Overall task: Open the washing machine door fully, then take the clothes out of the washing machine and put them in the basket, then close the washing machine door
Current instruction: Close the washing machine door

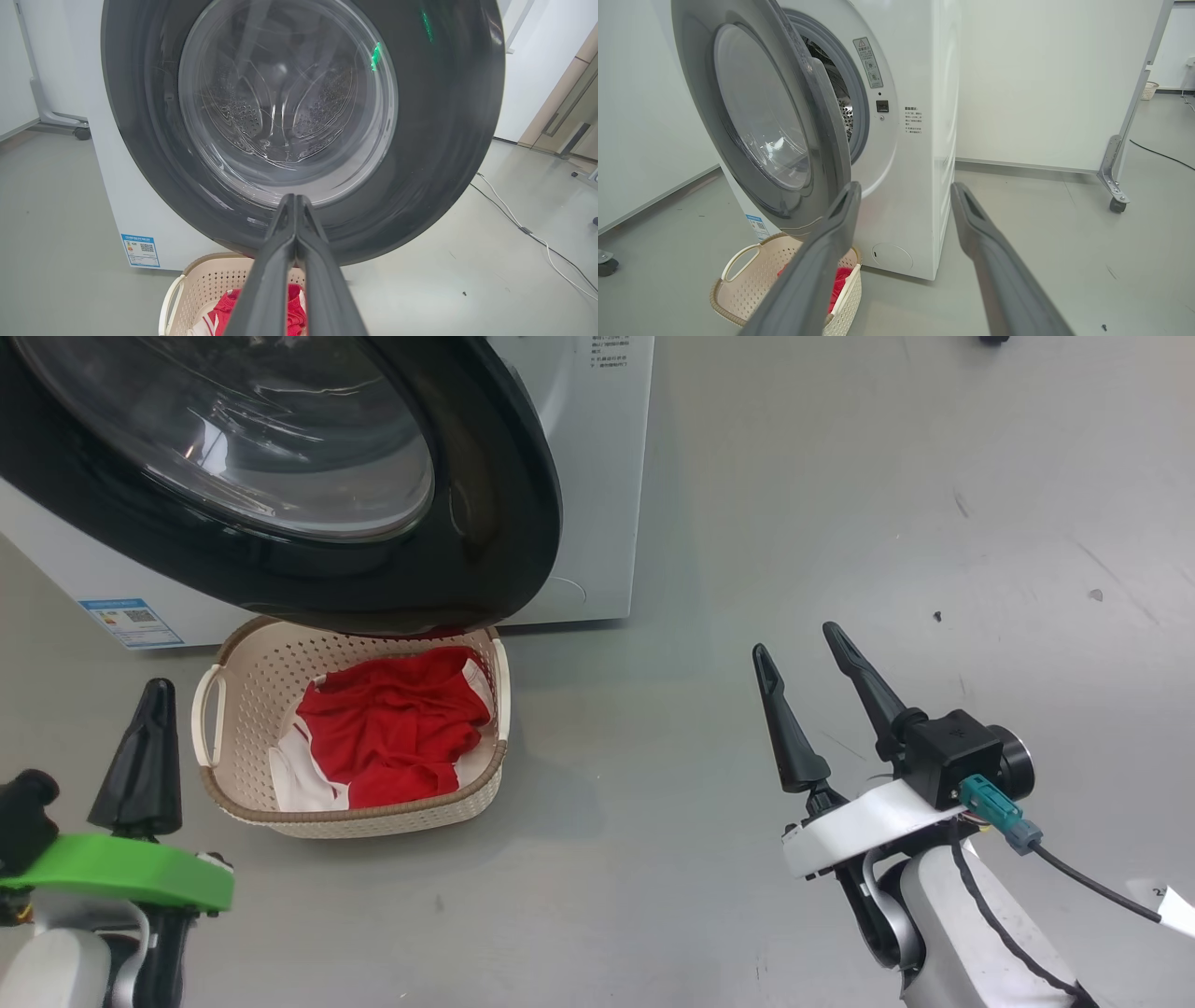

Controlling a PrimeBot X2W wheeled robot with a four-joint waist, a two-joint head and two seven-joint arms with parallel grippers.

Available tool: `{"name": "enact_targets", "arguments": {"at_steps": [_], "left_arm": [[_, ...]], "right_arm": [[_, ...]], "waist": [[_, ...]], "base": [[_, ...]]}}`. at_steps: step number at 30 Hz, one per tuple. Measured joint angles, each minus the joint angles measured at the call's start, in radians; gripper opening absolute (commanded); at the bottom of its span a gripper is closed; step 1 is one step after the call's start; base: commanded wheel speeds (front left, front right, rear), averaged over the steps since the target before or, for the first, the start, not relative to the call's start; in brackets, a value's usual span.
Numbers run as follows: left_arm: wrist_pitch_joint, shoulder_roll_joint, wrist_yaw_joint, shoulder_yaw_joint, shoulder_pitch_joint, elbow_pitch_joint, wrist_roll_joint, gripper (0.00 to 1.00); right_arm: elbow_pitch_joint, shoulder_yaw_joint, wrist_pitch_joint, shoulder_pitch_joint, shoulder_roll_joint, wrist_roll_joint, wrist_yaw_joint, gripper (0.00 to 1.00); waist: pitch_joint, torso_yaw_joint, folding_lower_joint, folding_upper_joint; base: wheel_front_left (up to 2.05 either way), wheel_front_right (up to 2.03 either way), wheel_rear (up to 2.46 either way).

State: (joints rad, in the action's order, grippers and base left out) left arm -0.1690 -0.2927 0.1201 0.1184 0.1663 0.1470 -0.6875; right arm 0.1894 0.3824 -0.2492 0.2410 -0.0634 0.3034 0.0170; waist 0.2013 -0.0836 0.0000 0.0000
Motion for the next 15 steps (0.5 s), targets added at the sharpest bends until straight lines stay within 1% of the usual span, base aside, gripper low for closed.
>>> {"name": "enact_targets", "arguments": {"at_steps": [5, 8, 9, 10, 11, 15], "left_arm": [[-0.059, 0.012, 0.0, 0.02, -0.037, 0.01, 0.036, 0.0], [-0.062, 0.012, 0.0, 0.032, -0.052, 0.019, 0.061, 0.0], [-0.062, 0.012, 0.0, 0.035, -0.054, 0.022, 0.066, 0.07], [-0.062, 0.012, 0.0, 0.039, -0.056, 0.025, 0.069, 0.48], [-0.063, 0.012, 0.0, 0.043, -0.059, 0.026, 0.075, 1.0], [-0.071, 0.015, 0.0, 0.047, -0.069, 0.034, 0.093, 1.0]], "right_arm": [[-0.002, -0.01, 0.0, -0.006, 0.0, -0.004, -0.006, 1.0], [-0.002, -0.013, 0.0, -0.008, 0.001, -0.006, -0.007, 1.0], [-0.002, -0.015, 0.0, -0.009, 0.001, -0.007, -0.007, 1.0], [-0.002, -0.017, 0.0, -0.01, 0.001, -0.007, -0.007, 1.0], [-0.003, -0.019, 0.0, -0.012, 0.001, -0.007, -0.007, 1.0], [-0.004, -0.026, 0.0, -0.022, 0.001, -0.007, -0.007, 1.0]], "waist": [[-0.005, 0.0, 0.0, 0.0], [-0.008, -0.001, 0.0, 0.0], [-0.009, -0.001, 0.0, 0.0], [-0.01, -0.001, 0.0, 0.0], [-0.011, -0.001, 0.0, 0.0], [-0.016, -0.002, 0.0, 0.0]], "base": [[0.0, 0.0, 0.0], [0.0, 0.0, 0.0], [0.0, 0.0, 0.0], [0.0, 0.0, 0.0], [0.0, 0.0, 0.0], [0.0, 0.0, 0.0]]}}
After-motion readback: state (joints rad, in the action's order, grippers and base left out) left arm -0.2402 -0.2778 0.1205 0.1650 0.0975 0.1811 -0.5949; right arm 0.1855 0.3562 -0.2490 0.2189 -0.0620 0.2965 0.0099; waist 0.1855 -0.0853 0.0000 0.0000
